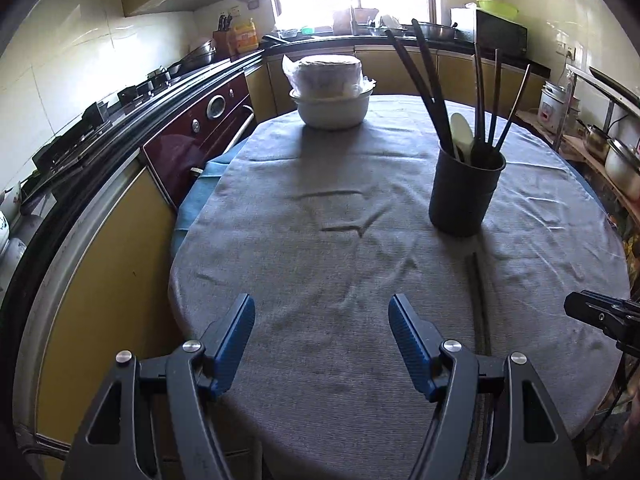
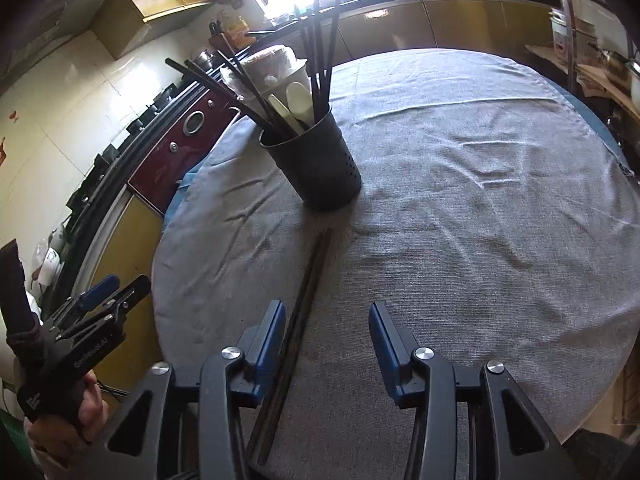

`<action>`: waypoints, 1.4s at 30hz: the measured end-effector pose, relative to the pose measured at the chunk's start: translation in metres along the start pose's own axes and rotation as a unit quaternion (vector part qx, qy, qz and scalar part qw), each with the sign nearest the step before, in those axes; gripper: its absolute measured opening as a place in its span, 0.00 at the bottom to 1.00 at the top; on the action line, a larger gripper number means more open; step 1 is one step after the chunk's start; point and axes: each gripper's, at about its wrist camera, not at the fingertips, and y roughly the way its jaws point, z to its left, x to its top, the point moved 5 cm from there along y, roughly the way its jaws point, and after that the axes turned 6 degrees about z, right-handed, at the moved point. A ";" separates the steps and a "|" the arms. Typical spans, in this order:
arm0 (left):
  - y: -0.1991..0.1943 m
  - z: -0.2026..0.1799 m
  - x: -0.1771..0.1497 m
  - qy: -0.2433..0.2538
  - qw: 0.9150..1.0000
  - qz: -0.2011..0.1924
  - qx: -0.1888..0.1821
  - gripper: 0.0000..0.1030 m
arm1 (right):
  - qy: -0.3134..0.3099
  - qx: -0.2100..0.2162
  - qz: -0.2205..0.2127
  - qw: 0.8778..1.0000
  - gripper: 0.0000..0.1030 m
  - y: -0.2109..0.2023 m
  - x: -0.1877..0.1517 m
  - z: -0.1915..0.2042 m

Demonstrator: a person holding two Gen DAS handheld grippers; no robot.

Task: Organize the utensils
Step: 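Move both open grippers back over the last chopsticks on the cloth, then close the right gripper on a dark chopstick while the left gripper grasps another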

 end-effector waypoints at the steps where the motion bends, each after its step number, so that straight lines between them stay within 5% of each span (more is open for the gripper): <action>1: 0.001 0.001 -0.001 -0.001 1.000 0.001 0.000 0.68 | -0.001 -0.001 0.000 1.000 0.39 0.001 0.000 0.001; 32: 0.012 -0.003 -0.002 0.004 1.000 0.013 0.020 0.68 | -0.001 0.015 0.015 1.000 0.39 0.017 -0.002 0.003; 42: 0.035 -0.003 -0.008 -0.012 0.999 0.045 -0.008 0.68 | -0.012 0.003 0.021 1.000 0.35 0.043 0.012 0.014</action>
